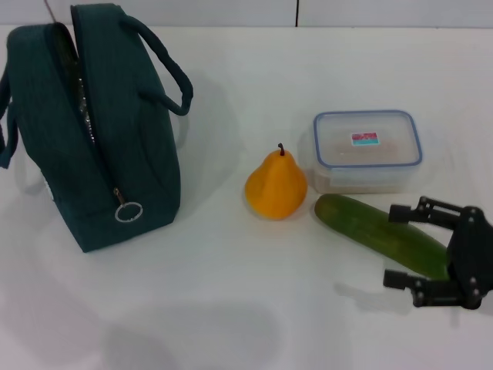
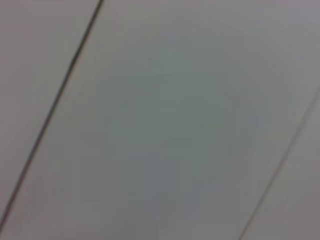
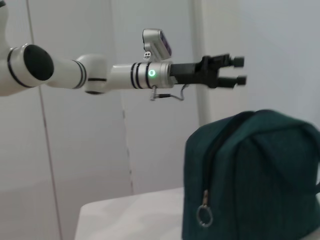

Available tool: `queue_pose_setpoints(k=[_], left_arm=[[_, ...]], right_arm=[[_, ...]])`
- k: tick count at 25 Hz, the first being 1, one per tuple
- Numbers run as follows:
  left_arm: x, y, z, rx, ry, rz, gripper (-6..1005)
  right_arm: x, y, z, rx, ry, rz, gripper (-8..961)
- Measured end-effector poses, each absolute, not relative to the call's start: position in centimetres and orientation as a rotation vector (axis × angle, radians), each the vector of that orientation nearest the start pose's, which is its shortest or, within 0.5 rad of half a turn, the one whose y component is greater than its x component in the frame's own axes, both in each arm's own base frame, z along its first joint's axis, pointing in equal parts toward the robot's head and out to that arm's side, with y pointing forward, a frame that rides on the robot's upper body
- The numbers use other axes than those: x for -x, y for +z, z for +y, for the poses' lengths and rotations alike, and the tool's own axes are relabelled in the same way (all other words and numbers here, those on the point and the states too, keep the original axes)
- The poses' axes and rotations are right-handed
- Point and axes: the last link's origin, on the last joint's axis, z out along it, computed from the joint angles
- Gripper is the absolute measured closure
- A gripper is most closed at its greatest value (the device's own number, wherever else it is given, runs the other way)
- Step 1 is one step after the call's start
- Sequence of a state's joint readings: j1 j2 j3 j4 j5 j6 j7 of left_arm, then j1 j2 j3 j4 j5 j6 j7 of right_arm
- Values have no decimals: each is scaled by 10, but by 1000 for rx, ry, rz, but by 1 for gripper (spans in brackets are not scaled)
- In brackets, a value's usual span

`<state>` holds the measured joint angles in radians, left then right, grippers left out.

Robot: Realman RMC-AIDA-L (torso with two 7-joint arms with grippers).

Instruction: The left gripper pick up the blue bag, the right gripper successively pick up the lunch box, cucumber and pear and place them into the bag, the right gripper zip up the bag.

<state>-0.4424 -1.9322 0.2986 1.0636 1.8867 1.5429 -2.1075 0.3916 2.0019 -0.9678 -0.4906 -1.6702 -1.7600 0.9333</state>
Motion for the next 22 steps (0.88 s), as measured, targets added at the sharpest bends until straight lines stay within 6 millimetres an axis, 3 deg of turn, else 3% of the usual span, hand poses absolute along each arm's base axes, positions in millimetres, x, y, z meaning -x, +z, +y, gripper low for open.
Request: queue_pose_setpoints(k=[4,7,12,22], left_arm=[[291,216,340,1891,-755,-1358,123],[276,212,332,1903,-652,-1463,123],[255,194,327,1973,-530,-1475,123],[252,156,337,2017,-299,-1533,124]], right_arm=[[-273,2,269,2777,991,156,94],[-273,5,270,2772,992,149,94],[-273,8,272,2771,987,138,94],[-271,11,280,2775,967,114,93]])
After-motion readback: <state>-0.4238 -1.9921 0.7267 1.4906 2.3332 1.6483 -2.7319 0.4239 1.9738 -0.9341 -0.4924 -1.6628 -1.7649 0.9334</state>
